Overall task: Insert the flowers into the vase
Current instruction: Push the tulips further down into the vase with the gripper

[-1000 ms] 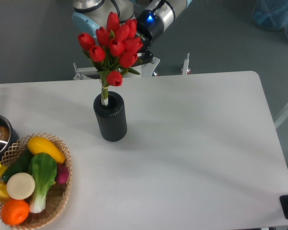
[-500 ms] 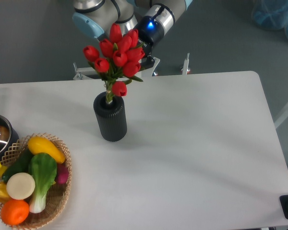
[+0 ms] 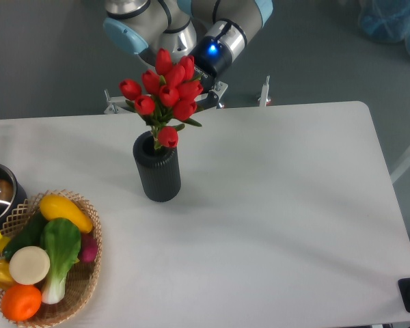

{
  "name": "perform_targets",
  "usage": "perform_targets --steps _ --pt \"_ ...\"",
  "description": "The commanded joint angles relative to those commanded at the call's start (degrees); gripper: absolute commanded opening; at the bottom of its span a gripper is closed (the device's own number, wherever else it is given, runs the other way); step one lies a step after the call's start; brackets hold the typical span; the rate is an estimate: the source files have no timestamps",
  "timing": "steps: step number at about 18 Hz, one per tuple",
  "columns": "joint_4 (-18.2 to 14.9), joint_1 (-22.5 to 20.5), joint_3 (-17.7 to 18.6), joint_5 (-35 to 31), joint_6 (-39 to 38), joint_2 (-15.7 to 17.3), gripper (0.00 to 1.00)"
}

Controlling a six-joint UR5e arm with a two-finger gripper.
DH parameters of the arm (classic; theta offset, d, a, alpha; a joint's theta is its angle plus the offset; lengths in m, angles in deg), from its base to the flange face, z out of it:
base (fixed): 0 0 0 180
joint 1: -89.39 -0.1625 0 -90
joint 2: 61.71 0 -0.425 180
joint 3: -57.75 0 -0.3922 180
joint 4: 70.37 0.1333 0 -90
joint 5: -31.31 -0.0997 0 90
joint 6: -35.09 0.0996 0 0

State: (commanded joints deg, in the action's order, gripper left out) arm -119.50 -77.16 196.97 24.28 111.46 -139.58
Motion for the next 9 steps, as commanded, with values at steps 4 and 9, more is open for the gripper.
perform_targets --steps 4,9 --pt "0.0 0.0 1.14 -3.85 0.97 0.0 0.17" --pt "0.0 0.18 1.32 -6.5 0.97 -0.35 0.31"
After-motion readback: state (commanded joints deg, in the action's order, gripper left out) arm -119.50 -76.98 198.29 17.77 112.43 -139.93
